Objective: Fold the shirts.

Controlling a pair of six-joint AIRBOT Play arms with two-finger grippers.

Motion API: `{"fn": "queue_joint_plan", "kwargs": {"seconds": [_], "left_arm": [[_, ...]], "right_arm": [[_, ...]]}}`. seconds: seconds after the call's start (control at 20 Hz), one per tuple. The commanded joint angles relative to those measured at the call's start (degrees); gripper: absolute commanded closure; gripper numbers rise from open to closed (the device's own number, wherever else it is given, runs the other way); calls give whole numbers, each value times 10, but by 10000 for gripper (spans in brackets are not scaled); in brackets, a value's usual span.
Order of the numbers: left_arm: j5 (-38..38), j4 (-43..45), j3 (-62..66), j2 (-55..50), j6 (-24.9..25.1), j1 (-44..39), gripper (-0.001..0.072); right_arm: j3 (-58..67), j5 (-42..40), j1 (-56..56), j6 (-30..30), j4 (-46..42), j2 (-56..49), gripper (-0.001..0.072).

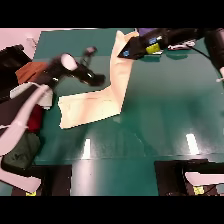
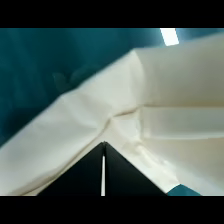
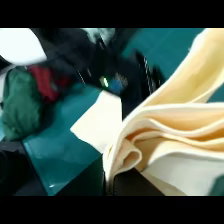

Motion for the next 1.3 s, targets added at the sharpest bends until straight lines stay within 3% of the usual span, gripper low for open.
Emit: {"fn": "queue_joint_plan", "kwargs": {"seconds": [0.0,0.15,0.2,0.25,0.5,0.8,0.85,0.9,0.95,1.25], "left_arm": [[-46,71,21,113,3,94,684],[-50,103,21,215,7,179,685],[-51,104,21,240,7,203,685],[-52,104,21,258,7,221,685],[-88,101,20,287,12,249,685],[-73,101,19,280,13,179,685],[-72,101,19,275,13,166,685],[-71,101,19,268,13,152,685],[-70,101,19,262,13,141,684],[-70,45,19,215,26,122,684]], "right_arm": [[2,-49,75,-14,64,-44,697],[2,-146,176,-76,117,-119,693],[6,-179,207,-101,126,-145,589],[25,-200,231,-112,121,-174,399],[64,-151,185,-94,57,-181,405],[-198,-105,-4,-49,-54,-58,404],[-238,-105,-33,-49,-54,-52,337],[-275,-106,-58,-48,-53,-52,167],[-302,-108,-72,-45,-52,-57,122],[-300,-132,-45,-52,53,-170,122]]}}
